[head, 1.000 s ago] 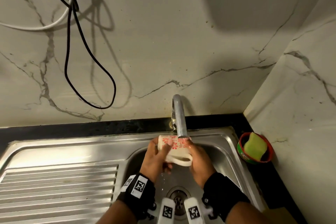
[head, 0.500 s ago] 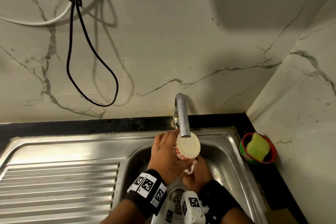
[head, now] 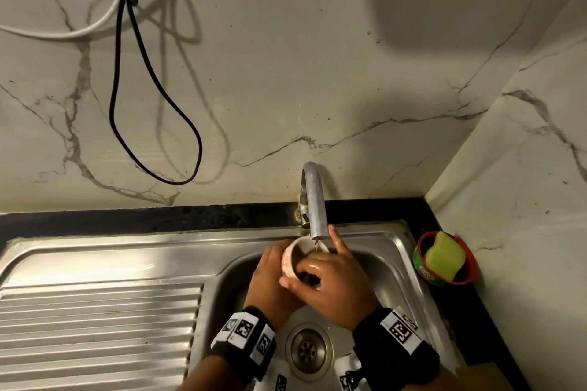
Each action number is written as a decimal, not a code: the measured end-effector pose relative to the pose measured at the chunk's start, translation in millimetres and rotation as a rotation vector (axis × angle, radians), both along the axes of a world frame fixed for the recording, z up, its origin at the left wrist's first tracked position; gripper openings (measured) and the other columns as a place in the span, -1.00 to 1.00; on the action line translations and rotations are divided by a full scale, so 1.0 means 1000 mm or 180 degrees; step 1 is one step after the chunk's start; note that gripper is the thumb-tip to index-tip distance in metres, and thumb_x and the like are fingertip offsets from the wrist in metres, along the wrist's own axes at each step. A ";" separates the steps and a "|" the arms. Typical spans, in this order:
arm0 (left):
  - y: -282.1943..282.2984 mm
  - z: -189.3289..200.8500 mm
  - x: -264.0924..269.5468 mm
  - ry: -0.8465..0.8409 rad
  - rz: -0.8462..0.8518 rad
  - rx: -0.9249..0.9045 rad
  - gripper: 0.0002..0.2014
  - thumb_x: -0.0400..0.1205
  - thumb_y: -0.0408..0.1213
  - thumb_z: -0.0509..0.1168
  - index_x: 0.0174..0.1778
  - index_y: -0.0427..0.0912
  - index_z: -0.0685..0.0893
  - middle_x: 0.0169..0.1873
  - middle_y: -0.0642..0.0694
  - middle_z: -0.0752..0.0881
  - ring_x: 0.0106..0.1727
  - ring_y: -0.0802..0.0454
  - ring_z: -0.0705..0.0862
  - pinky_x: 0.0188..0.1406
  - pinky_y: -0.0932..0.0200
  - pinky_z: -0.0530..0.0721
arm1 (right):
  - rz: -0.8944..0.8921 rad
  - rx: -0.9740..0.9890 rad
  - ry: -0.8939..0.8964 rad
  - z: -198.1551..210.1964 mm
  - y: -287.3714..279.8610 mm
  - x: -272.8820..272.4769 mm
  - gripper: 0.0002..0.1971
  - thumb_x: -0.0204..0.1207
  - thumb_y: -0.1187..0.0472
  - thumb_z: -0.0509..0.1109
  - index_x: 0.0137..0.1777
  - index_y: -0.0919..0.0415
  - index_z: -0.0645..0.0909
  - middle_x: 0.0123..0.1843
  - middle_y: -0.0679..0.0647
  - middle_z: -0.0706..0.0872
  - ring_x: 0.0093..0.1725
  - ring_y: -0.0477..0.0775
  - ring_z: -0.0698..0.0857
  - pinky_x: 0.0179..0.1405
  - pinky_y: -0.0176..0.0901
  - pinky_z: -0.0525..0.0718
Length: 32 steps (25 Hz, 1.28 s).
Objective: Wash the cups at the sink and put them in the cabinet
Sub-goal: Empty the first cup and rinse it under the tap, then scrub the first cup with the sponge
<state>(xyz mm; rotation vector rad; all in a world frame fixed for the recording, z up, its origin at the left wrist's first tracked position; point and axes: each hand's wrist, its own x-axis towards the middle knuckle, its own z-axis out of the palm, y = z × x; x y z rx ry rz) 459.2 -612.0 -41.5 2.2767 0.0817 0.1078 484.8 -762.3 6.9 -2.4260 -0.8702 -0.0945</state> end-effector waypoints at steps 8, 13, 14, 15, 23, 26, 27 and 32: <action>0.010 0.018 0.002 0.0706 -0.0379 -0.0578 -0.31 0.15 0.15 0.66 0.19 0.08 0.68 0.05 0.14 0.81 0.07 0.23 0.76 0.18 0.01 0.77 | -0.0563 0.0634 0.1178 0.004 -0.005 -0.002 -0.58 0.51 -0.25 0.34 0.07 0.05 0.79 0.03 -0.02 0.84 0.10 -0.12 0.74 0.17 -0.20 0.70; -0.012 0.023 -0.019 0.2698 0.0222 -0.2284 -0.48 0.36 -0.11 0.67 0.16 -0.30 0.76 -0.13 -0.28 0.84 -0.25 -0.12 0.81 -0.29 -0.01 0.80 | -0.1402 0.1618 0.2357 -0.016 -0.019 0.012 -0.80 0.63 -0.01 0.43 0.03 0.08 0.78 -0.08 0.04 0.86 -0.04 -0.03 0.82 0.05 -0.14 0.74; -0.016 0.024 -0.023 0.3124 0.0424 -0.2634 -0.45 0.38 -0.11 0.64 0.18 -0.37 0.74 -0.17 -0.35 0.82 -0.31 -0.21 0.80 -0.37 0.00 0.78 | -0.1500 0.1466 0.2227 -0.021 -0.031 0.015 -0.83 0.62 0.04 0.45 0.07 0.11 0.77 -0.07 0.04 0.85 -0.05 -0.03 0.80 0.04 -0.21 0.72; -0.020 0.026 -0.027 0.3412 0.0548 -0.2870 -0.45 0.40 -0.11 0.60 0.18 -0.42 0.71 -0.22 -0.40 0.80 -0.36 -0.25 0.79 -0.43 -0.01 0.78 | -0.1653 0.1321 0.1934 -0.025 -0.049 0.018 -0.85 0.59 0.12 0.49 0.08 0.13 0.77 -0.09 0.04 0.83 -0.09 -0.03 0.78 -0.02 -0.30 0.68; -0.030 -0.008 -0.051 0.2274 0.0378 -0.1588 -0.50 0.28 -0.06 0.73 0.03 -0.17 0.73 -0.30 -0.11 0.87 -0.31 0.05 0.82 -0.29 0.10 0.81 | -0.3088 -0.0683 0.0986 -0.020 -0.186 0.076 -0.64 0.39 -0.11 0.35 0.00 0.12 0.74 0.02 0.25 0.77 0.07 0.37 0.70 0.08 0.03 0.62; -0.033 -0.008 -0.054 0.1600 0.0131 -0.0946 -0.20 0.04 0.00 0.78 0.16 0.10 0.54 -0.06 0.04 0.79 -0.09 0.16 0.77 -0.20 0.22 0.73 | -0.2801 -0.0628 0.1283 -0.025 -0.187 0.087 -0.80 0.40 -0.16 0.46 -0.16 -0.07 0.71 -0.07 0.05 0.75 -0.03 0.22 0.73 -0.08 -0.12 0.60; -0.035 -0.005 -0.054 0.1433 0.0113 -0.0868 -0.17 0.04 -0.02 0.78 0.18 0.13 0.49 -0.04 0.08 0.75 -0.07 0.19 0.74 -0.23 0.29 0.69 | -0.2760 -0.0483 0.1309 -0.023 -0.188 0.088 -0.83 0.42 -0.09 0.54 -0.10 -0.06 0.75 -0.02 0.09 0.78 0.00 0.23 0.74 -0.04 -0.11 0.63; -0.043 0.007 -0.053 0.0882 0.0030 -0.0773 -0.18 0.10 -0.08 0.78 0.18 0.28 0.45 -0.01 0.16 0.74 -0.02 0.19 0.75 -0.24 0.30 0.73 | -0.2987 -0.0750 0.1563 -0.018 -0.196 0.088 -0.58 0.61 0.02 0.42 0.38 0.23 0.64 0.33 0.25 0.73 0.30 0.32 0.70 0.22 -0.01 0.67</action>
